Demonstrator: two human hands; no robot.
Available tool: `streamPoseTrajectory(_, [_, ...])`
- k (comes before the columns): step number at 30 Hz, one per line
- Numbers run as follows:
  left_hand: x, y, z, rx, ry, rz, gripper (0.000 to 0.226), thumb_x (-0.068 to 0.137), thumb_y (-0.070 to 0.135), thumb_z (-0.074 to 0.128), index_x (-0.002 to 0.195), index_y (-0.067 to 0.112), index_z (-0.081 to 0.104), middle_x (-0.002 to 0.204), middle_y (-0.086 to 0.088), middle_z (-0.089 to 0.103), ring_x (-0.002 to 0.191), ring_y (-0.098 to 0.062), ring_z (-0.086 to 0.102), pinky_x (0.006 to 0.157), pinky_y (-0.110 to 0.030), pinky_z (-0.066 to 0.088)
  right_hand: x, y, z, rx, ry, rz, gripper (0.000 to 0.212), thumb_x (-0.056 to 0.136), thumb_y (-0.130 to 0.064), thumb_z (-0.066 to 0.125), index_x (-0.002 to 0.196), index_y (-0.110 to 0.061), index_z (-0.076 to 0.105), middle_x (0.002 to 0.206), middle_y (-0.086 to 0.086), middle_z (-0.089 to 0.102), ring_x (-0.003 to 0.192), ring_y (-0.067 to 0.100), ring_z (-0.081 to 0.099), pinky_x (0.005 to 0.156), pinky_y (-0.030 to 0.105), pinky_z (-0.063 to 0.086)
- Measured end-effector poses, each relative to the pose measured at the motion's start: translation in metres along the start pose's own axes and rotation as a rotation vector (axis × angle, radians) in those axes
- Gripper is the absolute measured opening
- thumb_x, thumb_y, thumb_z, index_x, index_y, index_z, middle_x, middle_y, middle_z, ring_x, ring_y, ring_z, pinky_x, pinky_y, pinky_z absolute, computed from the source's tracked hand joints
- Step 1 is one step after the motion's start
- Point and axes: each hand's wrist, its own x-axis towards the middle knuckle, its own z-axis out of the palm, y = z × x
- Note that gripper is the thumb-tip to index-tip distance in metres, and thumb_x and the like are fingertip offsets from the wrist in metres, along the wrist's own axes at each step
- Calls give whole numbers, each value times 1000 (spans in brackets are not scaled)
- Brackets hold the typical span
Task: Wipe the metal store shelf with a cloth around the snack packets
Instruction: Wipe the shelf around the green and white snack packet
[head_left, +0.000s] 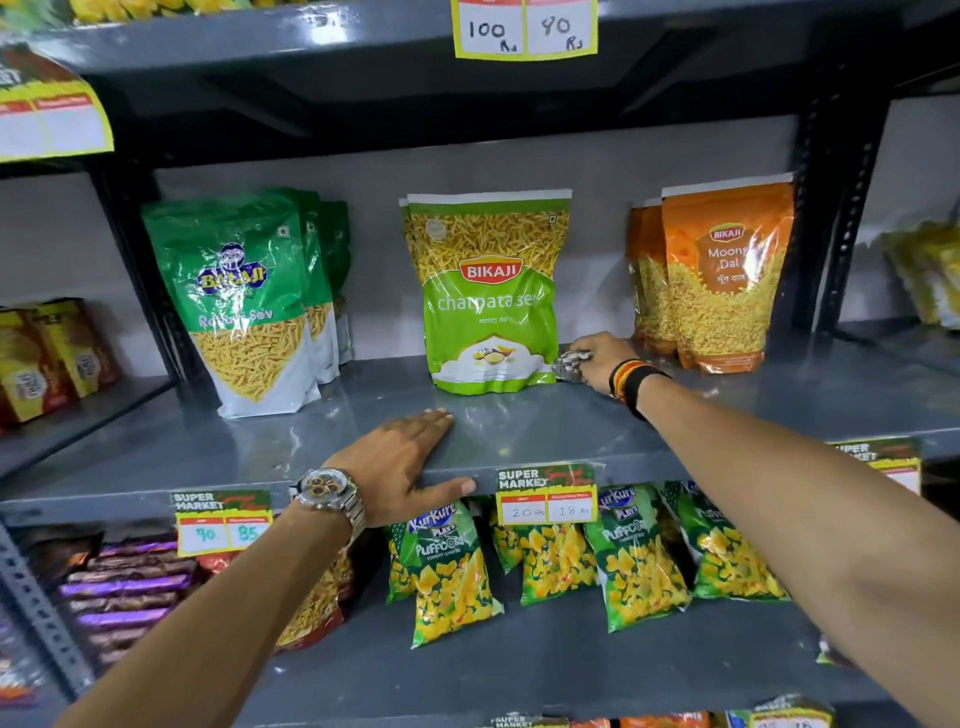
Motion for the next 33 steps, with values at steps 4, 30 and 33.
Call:
streamPoseTrajectory(4, [-3, 2, -1, -5, -6, -1, 121, 76, 97, 12, 164, 15, 22, 171, -5, 27, 155, -20, 31, 125, -32, 20, -1, -6, 6, 46, -16, -9, 29, 89, -3, 55, 107, -16, 75, 116, 13, 71, 106, 34, 65, 90, 34, 54])
streamPoseTrajectory(30, [24, 42, -3, -34, -45, -33, 120, 78, 96, 18, 165, 14, 19, 173, -4, 18, 158, -19, 22, 129, -34, 16, -24, 25, -40, 45, -240, -232, 37, 95, -1, 52, 122, -20, 69, 125, 6, 68, 108, 23, 64, 86, 28, 53])
streamPoseTrajectory(33, [21, 45, -5, -30, -66, -40, 117, 79, 94, 22, 165, 14, 19, 173, -4, 18, 158, -20, 23, 128, -33, 16, -61, 22, -45, 45, -336, -370, 35, 96, -8, 55, 126, -24, 66, 120, -2, 62, 113, 22, 61, 97, 36, 51])
